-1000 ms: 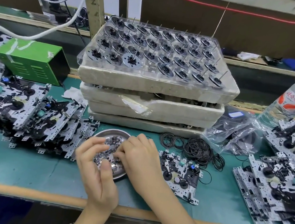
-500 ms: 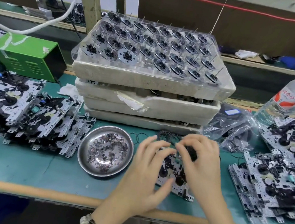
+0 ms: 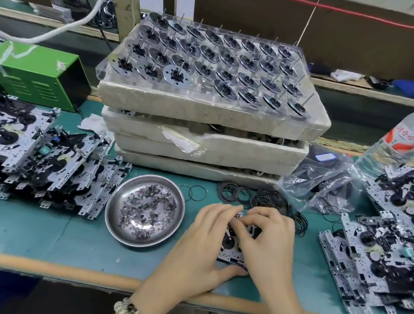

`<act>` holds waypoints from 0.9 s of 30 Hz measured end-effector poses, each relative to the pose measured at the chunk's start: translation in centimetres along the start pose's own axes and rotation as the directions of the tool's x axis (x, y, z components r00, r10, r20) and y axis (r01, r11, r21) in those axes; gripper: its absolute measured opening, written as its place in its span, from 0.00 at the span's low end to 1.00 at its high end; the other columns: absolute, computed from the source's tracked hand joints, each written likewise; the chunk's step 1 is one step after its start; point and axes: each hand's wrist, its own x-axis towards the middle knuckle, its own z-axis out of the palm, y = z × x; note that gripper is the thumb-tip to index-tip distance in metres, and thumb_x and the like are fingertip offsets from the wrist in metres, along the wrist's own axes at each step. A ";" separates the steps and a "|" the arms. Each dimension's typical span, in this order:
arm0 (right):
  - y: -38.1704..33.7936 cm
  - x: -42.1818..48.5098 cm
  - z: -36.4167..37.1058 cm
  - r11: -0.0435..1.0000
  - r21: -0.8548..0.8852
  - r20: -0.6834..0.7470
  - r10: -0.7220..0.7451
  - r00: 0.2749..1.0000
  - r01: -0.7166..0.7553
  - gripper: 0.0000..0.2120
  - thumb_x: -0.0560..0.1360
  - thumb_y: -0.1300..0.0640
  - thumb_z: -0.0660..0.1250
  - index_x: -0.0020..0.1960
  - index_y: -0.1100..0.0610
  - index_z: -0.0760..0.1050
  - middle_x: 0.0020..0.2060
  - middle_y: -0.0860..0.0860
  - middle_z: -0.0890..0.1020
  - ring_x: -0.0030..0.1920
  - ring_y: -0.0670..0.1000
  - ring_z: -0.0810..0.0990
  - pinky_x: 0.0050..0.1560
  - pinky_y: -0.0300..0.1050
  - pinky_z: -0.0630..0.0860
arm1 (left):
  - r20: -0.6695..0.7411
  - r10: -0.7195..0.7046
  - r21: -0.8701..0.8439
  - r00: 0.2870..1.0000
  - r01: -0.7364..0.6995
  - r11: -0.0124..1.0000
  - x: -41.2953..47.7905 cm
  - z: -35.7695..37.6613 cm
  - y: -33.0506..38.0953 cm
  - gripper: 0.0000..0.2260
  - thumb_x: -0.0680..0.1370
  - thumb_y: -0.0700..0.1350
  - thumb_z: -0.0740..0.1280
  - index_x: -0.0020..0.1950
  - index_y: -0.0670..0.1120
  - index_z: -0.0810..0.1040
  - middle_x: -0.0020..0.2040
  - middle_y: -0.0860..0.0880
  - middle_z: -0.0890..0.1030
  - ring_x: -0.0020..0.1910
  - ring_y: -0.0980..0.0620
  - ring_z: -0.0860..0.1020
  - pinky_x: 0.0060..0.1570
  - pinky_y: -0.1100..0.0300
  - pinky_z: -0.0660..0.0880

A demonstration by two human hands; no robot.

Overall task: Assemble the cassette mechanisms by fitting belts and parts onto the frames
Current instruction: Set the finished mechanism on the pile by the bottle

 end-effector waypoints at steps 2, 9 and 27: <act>-0.1 0.0 -0.1 0.999 0.040 -0.016 0.016 1.000 -0.016 0.03 0.72 0.52 0.75 0.41 0.50 0.85 0.45 0.44 0.80 0.54 0.53 0.71 0.54 0.40 0.60 | 0.003 -0.001 0.003 1.000 0.001 1.000 0.0 0.0 0.0 0.42 0.73 0.64 0.72 0.79 0.48 0.59 0.74 0.55 0.64 0.76 0.55 0.59 0.75 0.59 0.59; -0.6 0.2 0.2 0.999 -0.042 -0.035 0.022 0.999 -0.023 0.04 0.72 0.50 0.74 0.42 0.49 0.85 0.47 0.42 0.79 0.51 0.47 0.63 0.55 0.45 0.64 | 0.005 -0.017 -0.027 1.000 0.017 0.999 -0.1 -0.2 0.2 0.41 0.72 0.64 0.71 0.79 0.49 0.59 0.73 0.58 0.62 0.76 0.58 0.57 0.75 0.65 0.56; -1.0 2.8 -1.5 0.988 -0.153 0.200 0.059 0.978 -0.029 0.07 0.69 0.41 0.74 0.35 0.40 0.80 0.48 0.39 0.73 0.53 0.46 0.61 0.50 0.44 0.55 | -0.040 0.014 -0.002 0.999 -0.014 1.000 0.0 0.1 -0.1 0.41 0.71 0.66 0.72 0.76 0.59 0.54 0.72 0.60 0.62 0.74 0.61 0.59 0.72 0.70 0.54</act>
